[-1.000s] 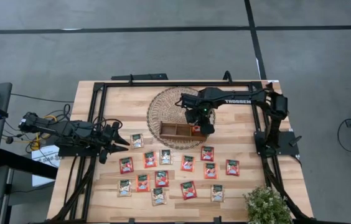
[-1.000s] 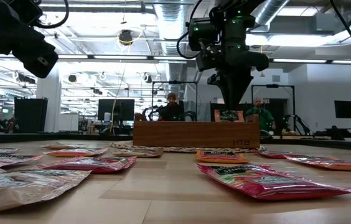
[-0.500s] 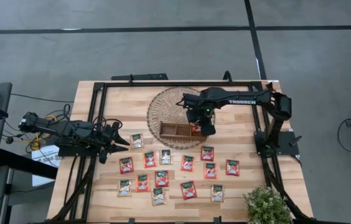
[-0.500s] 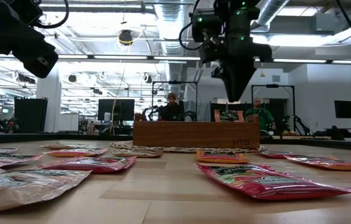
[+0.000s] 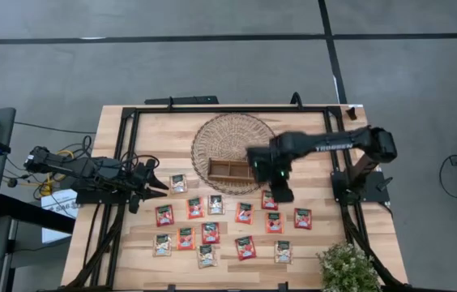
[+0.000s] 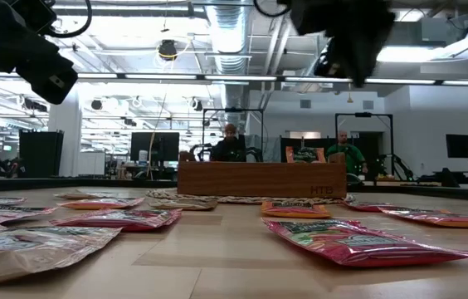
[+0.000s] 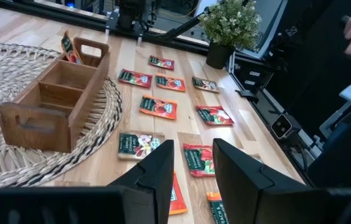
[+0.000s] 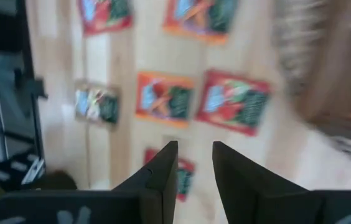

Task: Pick & Place Tea
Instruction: Put the orange tea bag into the right section of the wooden organizer

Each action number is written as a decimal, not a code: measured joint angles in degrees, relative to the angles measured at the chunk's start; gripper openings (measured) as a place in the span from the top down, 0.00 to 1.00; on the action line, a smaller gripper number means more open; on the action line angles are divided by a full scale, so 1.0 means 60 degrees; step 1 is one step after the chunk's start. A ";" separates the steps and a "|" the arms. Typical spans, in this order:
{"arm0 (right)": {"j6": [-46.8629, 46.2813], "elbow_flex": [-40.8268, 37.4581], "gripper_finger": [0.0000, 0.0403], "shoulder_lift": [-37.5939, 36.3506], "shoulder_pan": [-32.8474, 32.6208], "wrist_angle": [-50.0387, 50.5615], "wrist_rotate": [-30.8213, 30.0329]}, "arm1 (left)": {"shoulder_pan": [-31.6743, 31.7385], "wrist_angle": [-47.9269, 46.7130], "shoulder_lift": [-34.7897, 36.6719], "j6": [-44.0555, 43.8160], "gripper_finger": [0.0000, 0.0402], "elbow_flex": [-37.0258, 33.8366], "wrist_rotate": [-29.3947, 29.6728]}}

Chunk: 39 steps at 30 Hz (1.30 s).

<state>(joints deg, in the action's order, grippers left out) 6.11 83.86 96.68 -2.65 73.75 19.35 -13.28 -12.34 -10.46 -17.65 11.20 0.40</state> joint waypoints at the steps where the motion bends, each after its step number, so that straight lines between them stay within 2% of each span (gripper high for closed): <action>1: -0.0133 -0.0190 0.77 0.0000 -0.0279 -0.0099 0.0007 | 0.0004 0.0000 0.0000 -0.0003 0.74 0.0000 -0.0047; 8: -0.1394 -0.1663 0.77 0.0018 -0.1690 -0.0744 -0.0248 | 0.0000 0.0000 0.0000 0.0001 0.74 0.0000 -0.0356; 14: -0.2690 -0.2718 0.77 0.0022 -0.2155 -0.2179 -0.0313 | 0.0004 0.0000 0.0000 0.0000 0.74 0.0000 -0.0389; 17: -0.3105 -0.3032 0.74 0.0022 -0.2212 -0.2628 -0.0668 | 0.0001 0.0000 0.0000 0.0004 0.74 0.0000 -0.0392; 24: -0.4190 -0.3126 0.54 0.0022 -0.2170 -0.3279 -0.1307 | 0.0001 0.0000 0.0000 0.0000 0.74 0.0000 -0.0396; 29: -0.5126 -0.3126 0.43 0.0022 -0.2538 -0.3840 -0.1722 | 0.0004 0.0000 0.0000 0.0003 0.74 0.0000 -0.0701; 34: -0.6030 -0.3122 0.41 0.0022 -0.2885 -0.3918 -0.2473 | 0.0003 -0.0003 0.0000 0.0004 0.74 0.0000 -0.1086; 39: -0.6539 -0.3140 0.44 0.0022 -0.2919 -0.3955 -0.2625 | 0.0002 -0.0004 0.0000 0.0036 0.74 0.0000 -0.1121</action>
<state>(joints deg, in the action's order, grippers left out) -33.13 65.02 96.82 -20.16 50.02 3.61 -13.27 -12.36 -10.46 -17.43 11.20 -6.33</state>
